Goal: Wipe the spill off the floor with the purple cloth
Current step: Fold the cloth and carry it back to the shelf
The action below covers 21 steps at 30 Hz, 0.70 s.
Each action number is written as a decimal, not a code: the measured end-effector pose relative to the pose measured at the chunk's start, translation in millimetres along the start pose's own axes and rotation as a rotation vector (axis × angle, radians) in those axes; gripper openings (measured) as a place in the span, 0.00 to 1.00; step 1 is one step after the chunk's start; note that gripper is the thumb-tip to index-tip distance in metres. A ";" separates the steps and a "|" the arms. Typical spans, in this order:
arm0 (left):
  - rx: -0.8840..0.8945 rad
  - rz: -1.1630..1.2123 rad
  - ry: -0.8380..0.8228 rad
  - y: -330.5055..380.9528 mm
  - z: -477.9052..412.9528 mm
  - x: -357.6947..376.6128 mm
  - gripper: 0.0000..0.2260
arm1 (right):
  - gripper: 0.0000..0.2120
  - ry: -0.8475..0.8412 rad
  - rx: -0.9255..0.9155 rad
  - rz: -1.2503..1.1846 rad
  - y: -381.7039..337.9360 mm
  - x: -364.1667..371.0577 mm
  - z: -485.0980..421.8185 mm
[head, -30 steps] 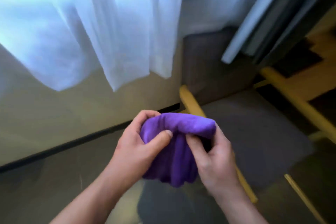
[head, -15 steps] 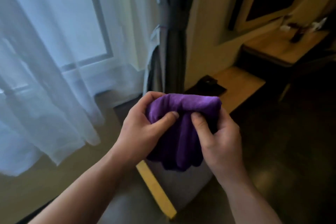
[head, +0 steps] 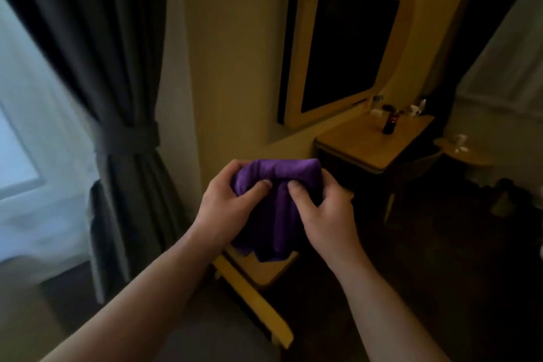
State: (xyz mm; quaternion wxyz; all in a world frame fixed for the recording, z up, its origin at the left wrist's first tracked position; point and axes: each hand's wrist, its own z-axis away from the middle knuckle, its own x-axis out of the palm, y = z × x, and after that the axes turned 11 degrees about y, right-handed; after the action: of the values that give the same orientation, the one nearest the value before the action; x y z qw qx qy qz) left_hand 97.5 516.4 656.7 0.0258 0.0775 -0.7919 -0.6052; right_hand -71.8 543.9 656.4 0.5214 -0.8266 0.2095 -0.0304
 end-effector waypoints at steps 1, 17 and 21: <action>-0.008 0.014 -0.014 -1.7 -16.4 13.4 0.08 | 0.08 0.001 0.003 0.001 9.3 -4.0 -19.9; -0.630 0.332 0.131 -162.0 -249.6 140.5 0.17 | 0.14 -0.265 0.395 -0.097 242.2 54.2 -291.4; -0.927 0.480 0.228 -261.6 -286.5 145.9 0.21 | 0.11 -0.374 0.516 -0.055 360.0 109.4 -335.8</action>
State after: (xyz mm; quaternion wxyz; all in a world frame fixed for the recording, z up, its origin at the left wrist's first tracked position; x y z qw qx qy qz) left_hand 16.1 153.6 473.5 0.2809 -0.0600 -0.4289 -0.8565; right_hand -175.6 84.7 475.6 0.7423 -0.6638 0.0726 0.0559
